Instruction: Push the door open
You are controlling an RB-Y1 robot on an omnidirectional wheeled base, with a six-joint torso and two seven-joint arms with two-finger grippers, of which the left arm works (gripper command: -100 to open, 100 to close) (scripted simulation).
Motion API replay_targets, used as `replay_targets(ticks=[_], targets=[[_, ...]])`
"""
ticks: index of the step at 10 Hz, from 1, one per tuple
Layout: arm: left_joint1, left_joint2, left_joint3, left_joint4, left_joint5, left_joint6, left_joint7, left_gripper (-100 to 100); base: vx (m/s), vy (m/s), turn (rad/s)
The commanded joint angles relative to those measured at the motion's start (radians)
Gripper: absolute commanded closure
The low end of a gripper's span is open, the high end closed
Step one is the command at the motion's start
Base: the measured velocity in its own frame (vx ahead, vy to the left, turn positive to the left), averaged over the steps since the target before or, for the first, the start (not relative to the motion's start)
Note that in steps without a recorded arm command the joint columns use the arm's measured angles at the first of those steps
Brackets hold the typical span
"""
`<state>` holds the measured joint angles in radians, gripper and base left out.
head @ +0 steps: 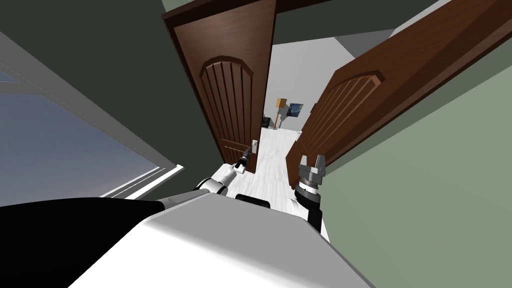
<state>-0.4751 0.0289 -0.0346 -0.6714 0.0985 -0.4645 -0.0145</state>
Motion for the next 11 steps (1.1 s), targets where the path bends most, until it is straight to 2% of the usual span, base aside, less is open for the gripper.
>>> replay_targets(ticks=[1,2,3,6,9,11], targets=[[-0.016,-0.005,-0.001,0.028,0.002,-0.003,-0.001,-100,0.057,0.002,-0.018],[-0.010,-0.003,-0.001,0.016,0.001,0.000,0.000,-100,0.025,0.001,-0.004],[-0.011,0.011,0.002,0.019,0.002,-0.001,0.000,-100,0.100,-0.027,-0.028],[-0.012,0.021,0.006,0.022,0.003,-0.002,-0.001,-100,0.170,-0.018,-0.018],[-0.013,0.019,0.012,0.025,0.005,-0.003,-0.003,-100,0.206,-0.024,-0.022],[-0.014,0.007,0.015,0.027,0.006,-0.004,-0.003,-100,0.191,-0.028,-0.022]])
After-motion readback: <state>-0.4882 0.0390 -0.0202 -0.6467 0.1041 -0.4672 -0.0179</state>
